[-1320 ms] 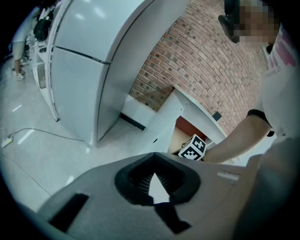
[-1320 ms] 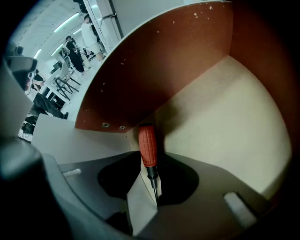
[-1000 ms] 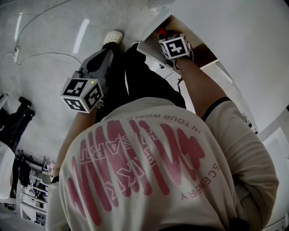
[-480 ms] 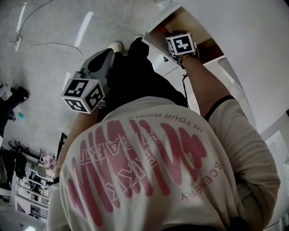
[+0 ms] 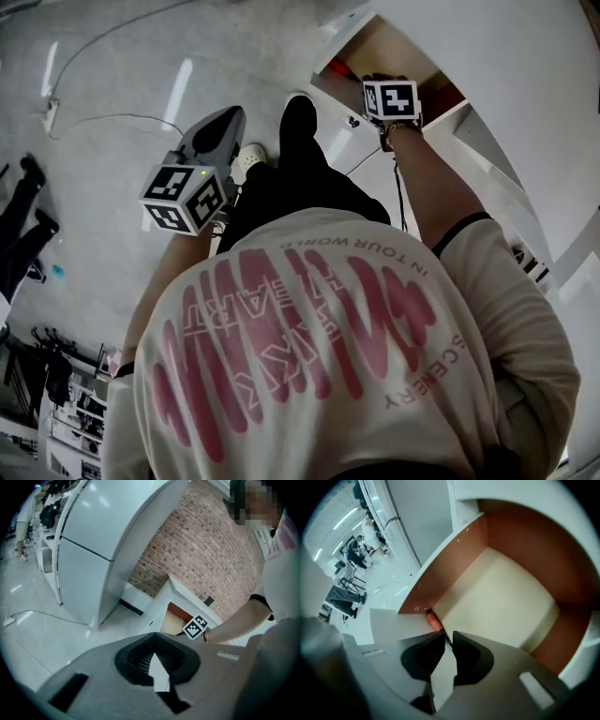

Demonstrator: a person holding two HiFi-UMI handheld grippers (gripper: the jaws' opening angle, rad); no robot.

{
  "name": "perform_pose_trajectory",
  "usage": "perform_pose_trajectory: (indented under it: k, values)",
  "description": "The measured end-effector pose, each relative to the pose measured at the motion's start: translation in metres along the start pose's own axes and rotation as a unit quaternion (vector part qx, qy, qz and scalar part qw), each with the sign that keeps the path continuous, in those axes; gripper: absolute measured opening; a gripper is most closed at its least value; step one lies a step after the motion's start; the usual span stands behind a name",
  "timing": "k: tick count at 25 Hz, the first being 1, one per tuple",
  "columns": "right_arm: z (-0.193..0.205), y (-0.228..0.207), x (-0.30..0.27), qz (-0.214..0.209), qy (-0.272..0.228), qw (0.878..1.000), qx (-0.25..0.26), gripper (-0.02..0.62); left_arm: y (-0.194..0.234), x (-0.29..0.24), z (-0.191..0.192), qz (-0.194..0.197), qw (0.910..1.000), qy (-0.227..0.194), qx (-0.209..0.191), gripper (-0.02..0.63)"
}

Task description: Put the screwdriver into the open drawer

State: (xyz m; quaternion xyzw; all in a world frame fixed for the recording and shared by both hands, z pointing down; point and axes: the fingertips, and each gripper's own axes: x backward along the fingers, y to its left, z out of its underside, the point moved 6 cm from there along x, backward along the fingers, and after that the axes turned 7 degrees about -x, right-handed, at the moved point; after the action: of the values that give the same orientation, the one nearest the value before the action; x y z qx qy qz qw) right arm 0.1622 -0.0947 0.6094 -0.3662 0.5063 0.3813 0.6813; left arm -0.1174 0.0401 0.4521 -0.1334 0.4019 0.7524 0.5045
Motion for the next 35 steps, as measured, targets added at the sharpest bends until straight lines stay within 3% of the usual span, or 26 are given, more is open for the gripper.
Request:
perform_pose_trajectory:
  k: [2, 5, 9, 13, 21, 25, 28, 31, 35]
  values:
    - [0.007, 0.002, 0.026, 0.028, -0.032, 0.999, -0.023, 0.019, -0.006, 0.015, -0.001, 0.008, 0.9999, -0.006, -0.011, 0.003]
    - [0.024, 0.009, 0.067, 0.044, -0.078, 0.991, -0.095, 0.014, -0.015, 0.043, 0.0, 0.018, 0.9993, -0.016, -0.028, 0.005]
    - [0.032, 0.039, 0.11, 0.017, -0.155, 0.967, -0.2, 0.012, -0.006, 0.074, -0.002, 0.014, 0.9989, -0.035, -0.03, 0.005]
    - [0.045, 0.087, 0.151, -0.027, -0.197, 0.95, -0.243, 0.012, -0.015, 0.11, -0.004, 0.021, 0.998, -0.052, -0.029, 0.003]
    - [0.011, 0.151, 0.269, -0.079, -0.34, 0.912, -0.214, 0.012, -0.05, 0.157, -0.062, 0.065, 0.9854, -0.141, -0.069, 0.003]
    - [0.002, 0.167, 0.336, -0.102, -0.415, 0.881, -0.203, 0.012, -0.074, 0.187, -0.09, 0.084, 0.9729, -0.193, -0.095, 0.003]
    - [0.0, 0.173, 0.375, -0.104, -0.458, 0.865, -0.18, 0.012, -0.096, 0.202, -0.107, 0.099, 0.9606, -0.228, -0.123, 0.003]
    - [0.007, 0.179, 0.407, -0.093, -0.486, 0.855, -0.158, 0.012, -0.119, 0.215, -0.113, 0.118, 0.9511, -0.245, -0.146, 0.003]
    - [0.019, 0.182, 0.425, -0.076, -0.498, 0.852, -0.139, 0.011, -0.138, 0.228, -0.115, 0.135, 0.9419, -0.261, -0.164, 0.003]
